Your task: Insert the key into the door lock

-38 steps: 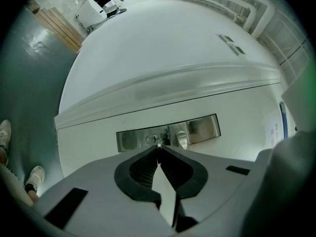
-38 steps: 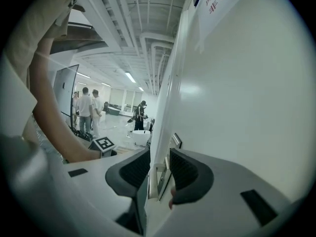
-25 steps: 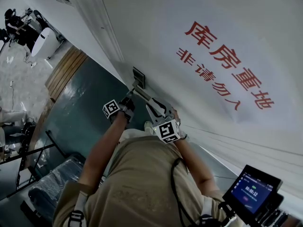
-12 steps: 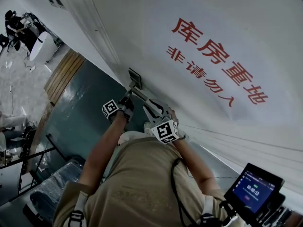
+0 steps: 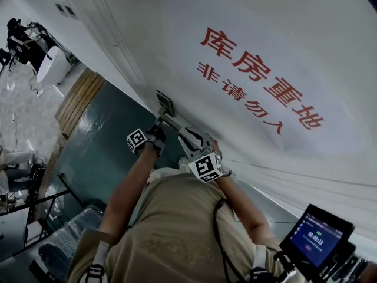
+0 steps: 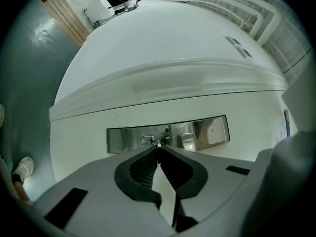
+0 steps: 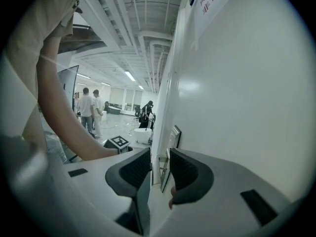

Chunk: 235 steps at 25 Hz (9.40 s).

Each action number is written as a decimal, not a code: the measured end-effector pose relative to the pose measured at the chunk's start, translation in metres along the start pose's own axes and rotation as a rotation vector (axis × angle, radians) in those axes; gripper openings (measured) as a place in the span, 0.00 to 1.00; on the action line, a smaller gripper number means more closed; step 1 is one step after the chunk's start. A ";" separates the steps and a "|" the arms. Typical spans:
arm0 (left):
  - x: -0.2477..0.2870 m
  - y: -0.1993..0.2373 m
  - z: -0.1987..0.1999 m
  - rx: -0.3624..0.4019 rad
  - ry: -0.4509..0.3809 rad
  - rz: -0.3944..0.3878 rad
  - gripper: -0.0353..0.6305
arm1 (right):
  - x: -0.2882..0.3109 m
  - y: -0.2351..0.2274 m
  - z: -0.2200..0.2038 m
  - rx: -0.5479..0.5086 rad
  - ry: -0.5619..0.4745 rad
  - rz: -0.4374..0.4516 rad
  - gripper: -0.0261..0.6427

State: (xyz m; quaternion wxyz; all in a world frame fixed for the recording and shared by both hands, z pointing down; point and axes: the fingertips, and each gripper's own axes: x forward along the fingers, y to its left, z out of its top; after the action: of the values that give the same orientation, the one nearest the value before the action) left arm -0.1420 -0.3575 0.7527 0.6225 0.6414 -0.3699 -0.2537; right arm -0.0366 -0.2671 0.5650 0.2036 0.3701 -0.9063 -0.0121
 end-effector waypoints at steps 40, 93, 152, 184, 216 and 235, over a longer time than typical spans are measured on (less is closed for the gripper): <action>0.001 0.013 0.002 -0.031 -0.041 0.003 0.10 | 0.008 0.011 0.006 -0.026 -0.011 0.052 0.23; 0.010 0.017 0.005 -0.127 0.015 -0.071 0.10 | 0.018 0.006 0.006 -0.014 -0.007 0.066 0.23; 0.015 0.020 0.004 -0.073 -0.010 -0.058 0.10 | 0.028 0.022 0.006 -0.007 0.013 0.091 0.23; 0.031 0.019 0.003 -0.072 0.007 -0.057 0.10 | 0.030 0.011 0.005 0.004 0.008 0.084 0.23; 0.037 0.015 0.000 0.192 0.122 0.040 0.11 | 0.037 0.029 0.003 -0.011 0.024 0.127 0.23; 0.033 0.014 -0.002 0.453 0.252 0.085 0.15 | 0.024 0.033 -0.002 -0.001 0.032 0.104 0.23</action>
State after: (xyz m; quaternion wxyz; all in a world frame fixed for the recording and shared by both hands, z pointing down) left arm -0.1234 -0.3816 0.7711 0.5141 0.7749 -0.3634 -0.0562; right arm -0.0736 -0.2591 0.5812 0.2188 0.3227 -0.9209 0.0039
